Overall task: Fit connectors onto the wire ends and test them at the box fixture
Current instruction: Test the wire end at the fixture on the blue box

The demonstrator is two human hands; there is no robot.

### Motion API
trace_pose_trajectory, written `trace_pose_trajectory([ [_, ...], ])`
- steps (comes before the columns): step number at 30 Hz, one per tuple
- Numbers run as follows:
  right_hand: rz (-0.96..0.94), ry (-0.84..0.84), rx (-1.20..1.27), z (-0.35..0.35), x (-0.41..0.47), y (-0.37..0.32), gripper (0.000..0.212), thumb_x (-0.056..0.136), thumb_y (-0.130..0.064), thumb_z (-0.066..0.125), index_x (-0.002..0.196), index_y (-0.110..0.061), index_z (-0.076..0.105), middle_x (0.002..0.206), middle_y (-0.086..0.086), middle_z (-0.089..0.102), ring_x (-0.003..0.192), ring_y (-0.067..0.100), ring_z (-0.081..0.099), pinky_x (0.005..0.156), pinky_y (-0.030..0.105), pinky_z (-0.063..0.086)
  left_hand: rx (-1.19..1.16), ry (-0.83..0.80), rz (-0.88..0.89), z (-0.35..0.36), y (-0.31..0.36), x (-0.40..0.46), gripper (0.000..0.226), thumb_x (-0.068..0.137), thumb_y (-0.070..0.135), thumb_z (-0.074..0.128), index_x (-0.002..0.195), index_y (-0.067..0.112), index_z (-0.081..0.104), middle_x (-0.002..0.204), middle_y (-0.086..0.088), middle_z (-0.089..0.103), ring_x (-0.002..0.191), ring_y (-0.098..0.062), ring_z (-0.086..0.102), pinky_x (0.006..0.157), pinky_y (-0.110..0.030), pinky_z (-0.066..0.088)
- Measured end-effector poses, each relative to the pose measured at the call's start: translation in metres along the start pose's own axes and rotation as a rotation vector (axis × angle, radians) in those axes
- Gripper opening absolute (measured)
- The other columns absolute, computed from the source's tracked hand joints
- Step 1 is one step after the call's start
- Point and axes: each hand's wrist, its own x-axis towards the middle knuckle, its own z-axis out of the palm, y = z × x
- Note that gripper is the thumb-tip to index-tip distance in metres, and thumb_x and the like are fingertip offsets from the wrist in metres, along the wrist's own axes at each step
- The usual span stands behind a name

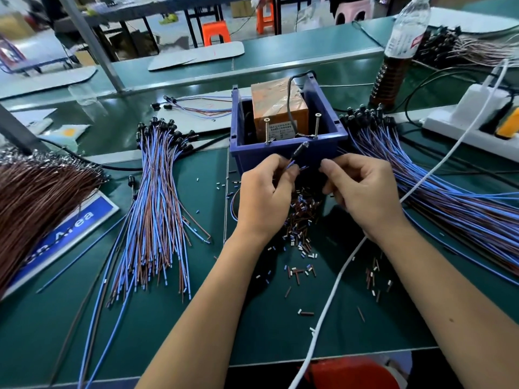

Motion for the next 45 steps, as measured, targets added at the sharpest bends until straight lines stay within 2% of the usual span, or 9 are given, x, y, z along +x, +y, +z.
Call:
trace_pose_trajectory([
  [4, 0.017, -0.035, 0.135, 0.004, -0.002, -0.005, 0.025, 0.105, -0.026, 0.06, 0.091, -0.014, 0.077, 0.067, 0.01, 0.069, 0.042, 0.015, 0.048, 0.036, 0.022, 0.034, -0.033, -0.018, -0.009, 0.002, -0.001, -0.001, 0.02, 0.101, 0.02, 0.061, 0.082, 0.013, 0.063, 0.064, -0.003, 0.062, 0.061, -0.021, 0.054, 0.061, -0.037, 0.045],
  [7, -0.018, -0.063, 0.112, 0.006, -0.003, -0.007, 0.02, 0.103, -0.022, 0.064, 0.091, -0.015, 0.077, 0.07, 0.01, 0.071, 0.044, 0.015, 0.051, 0.037, 0.022, 0.036, -0.039, -0.042, 0.0, 0.004, 0.0, -0.002, 0.023, 0.1, 0.018, 0.062, 0.078, 0.017, 0.061, 0.064, -0.004, 0.061, 0.062, -0.023, 0.054, 0.06, -0.04, 0.045],
  [12, -0.088, -0.1, 0.03, 0.005, -0.004, -0.01, 0.014, 0.095, -0.013, 0.075, 0.084, -0.022, 0.077, 0.069, -0.006, 0.072, 0.054, 0.0, 0.059, 0.051, 0.01, 0.042, -0.022, -0.098, 0.025, 0.004, 0.0, -0.003, 0.02, 0.099, 0.017, 0.062, 0.078, 0.015, 0.061, 0.064, -0.004, 0.062, 0.062, -0.024, 0.054, 0.061, -0.042, 0.046],
  [17, -0.113, -0.113, 0.013, 0.005, -0.004, -0.014, 0.021, 0.096, -0.011, 0.072, 0.083, -0.027, 0.075, 0.069, -0.013, 0.07, 0.061, -0.002, 0.06, 0.06, 0.012, 0.045, 0.01, -0.151, 0.077, 0.0, 0.001, -0.002, 0.017, 0.097, 0.011, 0.064, 0.081, 0.016, 0.061, 0.067, 0.001, 0.063, 0.065, -0.022, 0.059, 0.063, -0.04, 0.049],
  [22, -0.133, -0.08, 0.118, 0.006, -0.008, -0.02, 0.023, 0.097, -0.004, 0.069, 0.082, -0.022, 0.072, 0.061, -0.018, 0.064, 0.052, -0.003, 0.057, 0.053, 0.006, 0.041, -0.018, -0.136, 0.127, 0.0, 0.004, -0.001, 0.014, 0.098, 0.013, 0.064, 0.085, 0.016, 0.063, 0.067, 0.004, 0.061, 0.062, -0.019, 0.057, 0.058, -0.039, 0.048],
  [28, -0.121, -0.047, 0.169, 0.008, -0.011, -0.026, 0.021, 0.097, -0.004, 0.069, 0.082, -0.019, 0.071, 0.061, -0.014, 0.062, 0.053, 0.0, 0.055, 0.053, 0.008, 0.041, -0.036, -0.114, 0.155, -0.001, 0.008, -0.001, 0.015, 0.098, 0.014, 0.064, 0.084, 0.017, 0.06, 0.065, 0.006, 0.058, 0.058, -0.013, 0.052, 0.054, -0.028, 0.041],
  [32, -0.127, -0.039, 0.14, 0.009, -0.012, -0.028, 0.025, 0.096, -0.002, 0.07, 0.081, -0.022, 0.071, 0.062, -0.015, 0.063, 0.054, 0.0, 0.055, 0.054, 0.01, 0.042, 0.034, -0.116, 0.194, -0.003, 0.012, -0.001, 0.017, 0.097, 0.013, 0.065, 0.084, 0.021, 0.057, 0.062, 0.009, 0.053, 0.056, -0.01, 0.046, 0.052, -0.022, 0.034],
  [38, -0.085, -0.026, 0.15, 0.012, -0.014, -0.03, 0.027, 0.096, 0.003, 0.066, 0.081, -0.019, 0.07, 0.059, -0.016, 0.061, 0.051, -0.002, 0.053, 0.052, 0.008, 0.04, 0.113, -0.136, 0.222, -0.007, 0.015, 0.0, 0.011, 0.095, 0.012, 0.066, 0.086, 0.015, 0.06, 0.062, 0.016, 0.048, 0.058, -0.006, 0.045, 0.054, -0.025, 0.031],
  [45, -0.06, -0.041, 0.185, 0.014, -0.014, -0.03, 0.025, 0.097, 0.002, 0.063, 0.082, -0.018, 0.07, 0.06, -0.015, 0.06, 0.052, -0.001, 0.051, 0.051, 0.01, 0.04, 0.114, -0.152, 0.225, -0.012, 0.018, 0.001, 0.011, 0.094, 0.01, 0.065, 0.084, 0.012, 0.06, 0.062, 0.01, 0.05, 0.058, -0.012, 0.046, 0.053, -0.031, 0.036],
])
